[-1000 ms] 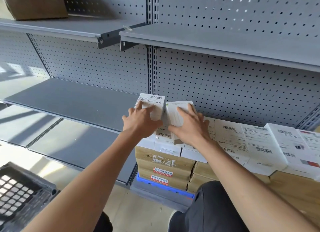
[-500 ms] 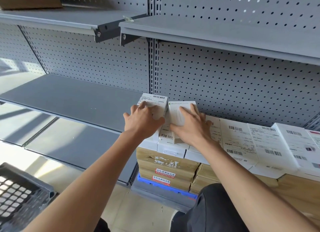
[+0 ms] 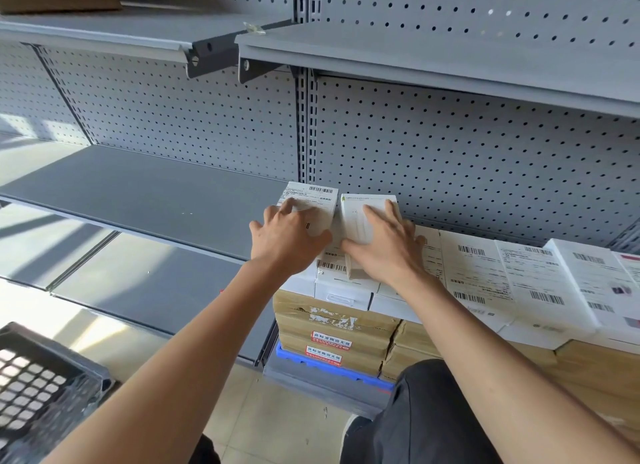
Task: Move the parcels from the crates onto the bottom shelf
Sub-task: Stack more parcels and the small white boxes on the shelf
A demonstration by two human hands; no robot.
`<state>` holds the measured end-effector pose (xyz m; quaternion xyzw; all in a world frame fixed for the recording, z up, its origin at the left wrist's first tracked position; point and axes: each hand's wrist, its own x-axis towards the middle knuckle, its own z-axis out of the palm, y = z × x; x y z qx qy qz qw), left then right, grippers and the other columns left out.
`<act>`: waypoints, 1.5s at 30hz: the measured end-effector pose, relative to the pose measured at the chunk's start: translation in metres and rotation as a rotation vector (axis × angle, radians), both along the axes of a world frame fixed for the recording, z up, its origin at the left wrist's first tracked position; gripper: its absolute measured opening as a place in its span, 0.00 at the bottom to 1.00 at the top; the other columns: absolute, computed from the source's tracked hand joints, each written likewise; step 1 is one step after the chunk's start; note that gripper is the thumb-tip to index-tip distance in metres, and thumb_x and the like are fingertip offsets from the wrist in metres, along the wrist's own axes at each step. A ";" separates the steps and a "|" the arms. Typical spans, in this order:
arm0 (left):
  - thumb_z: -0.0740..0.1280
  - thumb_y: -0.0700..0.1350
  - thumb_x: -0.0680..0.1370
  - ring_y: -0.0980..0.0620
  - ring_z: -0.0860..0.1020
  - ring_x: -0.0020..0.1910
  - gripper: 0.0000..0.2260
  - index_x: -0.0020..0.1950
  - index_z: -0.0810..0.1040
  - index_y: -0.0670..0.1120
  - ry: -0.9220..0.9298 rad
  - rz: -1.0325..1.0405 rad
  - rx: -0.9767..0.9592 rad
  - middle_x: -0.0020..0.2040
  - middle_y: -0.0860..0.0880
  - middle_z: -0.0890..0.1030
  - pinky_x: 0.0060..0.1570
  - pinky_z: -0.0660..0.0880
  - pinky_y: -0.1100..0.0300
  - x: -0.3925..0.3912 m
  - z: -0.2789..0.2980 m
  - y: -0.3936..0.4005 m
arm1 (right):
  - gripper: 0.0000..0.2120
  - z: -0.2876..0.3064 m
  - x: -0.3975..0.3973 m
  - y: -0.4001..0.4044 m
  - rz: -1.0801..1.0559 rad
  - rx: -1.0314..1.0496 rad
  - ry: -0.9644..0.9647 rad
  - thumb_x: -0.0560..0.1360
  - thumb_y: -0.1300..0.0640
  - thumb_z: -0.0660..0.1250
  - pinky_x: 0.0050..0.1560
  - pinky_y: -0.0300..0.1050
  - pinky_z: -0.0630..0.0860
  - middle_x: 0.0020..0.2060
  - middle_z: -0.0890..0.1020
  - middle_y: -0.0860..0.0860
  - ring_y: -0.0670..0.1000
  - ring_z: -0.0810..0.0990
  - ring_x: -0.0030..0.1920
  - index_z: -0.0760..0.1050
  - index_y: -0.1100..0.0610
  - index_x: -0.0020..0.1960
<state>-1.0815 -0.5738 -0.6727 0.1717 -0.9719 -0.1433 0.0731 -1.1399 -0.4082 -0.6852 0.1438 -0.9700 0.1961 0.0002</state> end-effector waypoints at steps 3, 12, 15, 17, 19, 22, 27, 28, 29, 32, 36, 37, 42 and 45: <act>0.62 0.63 0.77 0.46 0.62 0.73 0.24 0.71 0.74 0.57 0.000 0.007 0.014 0.75 0.51 0.67 0.63 0.64 0.45 0.001 0.002 0.002 | 0.39 0.002 0.003 0.002 -0.005 -0.002 0.000 0.71 0.33 0.66 0.68 0.61 0.62 0.78 0.55 0.47 0.60 0.59 0.73 0.59 0.43 0.78; 0.56 0.56 0.83 0.45 0.52 0.80 0.22 0.76 0.68 0.53 0.124 -0.003 -0.012 0.80 0.48 0.61 0.72 0.58 0.39 0.020 0.006 0.007 | 0.43 0.013 0.016 0.011 0.080 -0.109 -0.040 0.66 0.30 0.59 0.71 0.70 0.61 0.81 0.49 0.42 0.61 0.56 0.77 0.55 0.40 0.79; 0.58 0.53 0.82 0.48 0.57 0.78 0.21 0.75 0.71 0.52 0.218 -0.014 0.032 0.78 0.50 0.66 0.70 0.60 0.43 0.034 0.007 0.012 | 0.42 0.022 0.027 0.014 0.085 -0.176 -0.042 0.68 0.31 0.61 0.73 0.69 0.59 0.81 0.49 0.43 0.59 0.55 0.78 0.56 0.39 0.79; 0.61 0.52 0.82 0.49 0.59 0.76 0.20 0.73 0.73 0.52 0.273 -0.021 0.067 0.76 0.51 0.69 0.69 0.61 0.44 0.045 0.007 0.017 | 0.38 0.026 0.033 0.019 0.098 -0.311 -0.075 0.72 0.35 0.65 0.76 0.62 0.56 0.81 0.51 0.45 0.54 0.54 0.80 0.58 0.41 0.79; 0.63 0.51 0.81 0.50 0.62 0.74 0.19 0.72 0.75 0.53 0.327 -0.044 0.105 0.74 0.53 0.71 0.68 0.62 0.46 0.055 0.006 0.026 | 0.36 0.030 0.041 0.023 0.125 -0.465 -0.131 0.74 0.39 0.68 0.77 0.53 0.57 0.80 0.56 0.45 0.49 0.57 0.79 0.60 0.43 0.79; 0.62 0.51 0.79 0.49 0.66 0.71 0.19 0.70 0.77 0.51 0.394 -0.077 0.219 0.70 0.53 0.75 0.68 0.65 0.47 0.067 0.007 0.039 | 0.35 0.033 0.053 0.022 0.157 -0.605 -0.171 0.73 0.39 0.68 0.71 0.51 0.69 0.72 0.72 0.45 0.45 0.72 0.68 0.63 0.43 0.78; 0.59 0.47 0.84 0.55 0.77 0.60 0.15 0.67 0.80 0.52 0.445 -0.177 0.563 0.61 0.55 0.82 0.59 0.73 0.57 0.076 0.012 0.049 | 0.23 0.040 0.069 0.022 0.225 -0.830 -0.197 0.76 0.46 0.65 0.60 0.47 0.75 0.58 0.82 0.37 0.40 0.80 0.57 0.71 0.38 0.71; 0.58 0.48 0.85 0.58 0.79 0.57 0.15 0.66 0.80 0.53 0.419 -0.206 0.669 0.59 0.56 0.83 0.57 0.74 0.58 0.077 0.014 0.051 | 0.20 0.043 0.072 0.022 0.245 -0.873 -0.198 0.78 0.48 0.63 0.56 0.45 0.75 0.56 0.83 0.37 0.40 0.80 0.55 0.73 0.39 0.69; 0.57 0.50 0.85 0.60 0.80 0.56 0.14 0.63 0.81 0.54 0.382 -0.228 0.760 0.57 0.57 0.84 0.57 0.75 0.57 0.080 0.018 0.054 | 0.18 0.046 0.076 0.021 0.261 -0.913 -0.206 0.79 0.50 0.61 0.53 0.44 0.74 0.54 0.83 0.40 0.40 0.80 0.52 0.75 0.41 0.67; 0.52 0.54 0.86 0.56 0.80 0.54 0.12 0.54 0.75 0.64 0.279 -0.242 0.917 0.52 0.60 0.82 0.53 0.78 0.53 0.084 0.025 0.060 | 0.15 0.047 0.083 0.018 0.302 -1.052 -0.276 0.81 0.51 0.56 0.54 0.52 0.73 0.54 0.84 0.51 0.48 0.80 0.52 0.79 0.45 0.61; 0.55 0.56 0.86 0.51 0.82 0.54 0.09 0.65 0.66 0.66 0.231 -0.201 1.107 0.54 0.60 0.79 0.52 0.82 0.48 0.087 0.026 0.063 | 0.16 0.040 0.082 0.023 0.300 -1.120 -0.298 0.83 0.55 0.54 0.57 0.52 0.77 0.56 0.84 0.51 0.53 0.82 0.58 0.78 0.51 0.64; 0.57 0.55 0.86 0.51 0.82 0.53 0.12 0.69 0.66 0.64 0.250 -0.186 1.115 0.52 0.59 0.79 0.51 0.83 0.49 0.086 0.025 0.062 | 0.16 0.039 0.081 0.024 0.289 -1.115 -0.295 0.84 0.56 0.54 0.56 0.49 0.77 0.57 0.84 0.49 0.50 0.82 0.58 0.77 0.51 0.65; 0.63 0.47 0.84 0.49 0.81 0.55 0.16 0.71 0.72 0.55 0.338 -0.156 0.887 0.55 0.59 0.79 0.50 0.81 0.56 0.080 0.015 0.055 | 0.19 0.030 0.080 0.029 0.115 -0.963 -0.020 0.84 0.53 0.59 0.51 0.36 0.77 0.58 0.82 0.41 0.39 0.81 0.54 0.70 0.46 0.74; 0.63 0.43 0.83 0.53 0.78 0.50 0.17 0.72 0.73 0.52 0.366 -0.145 0.740 0.59 0.55 0.77 0.38 0.71 0.74 0.079 0.014 0.056 | 0.20 0.026 0.082 0.034 0.109 -0.930 0.045 0.82 0.46 0.62 0.59 0.40 0.77 0.61 0.81 0.42 0.38 0.79 0.59 0.72 0.49 0.72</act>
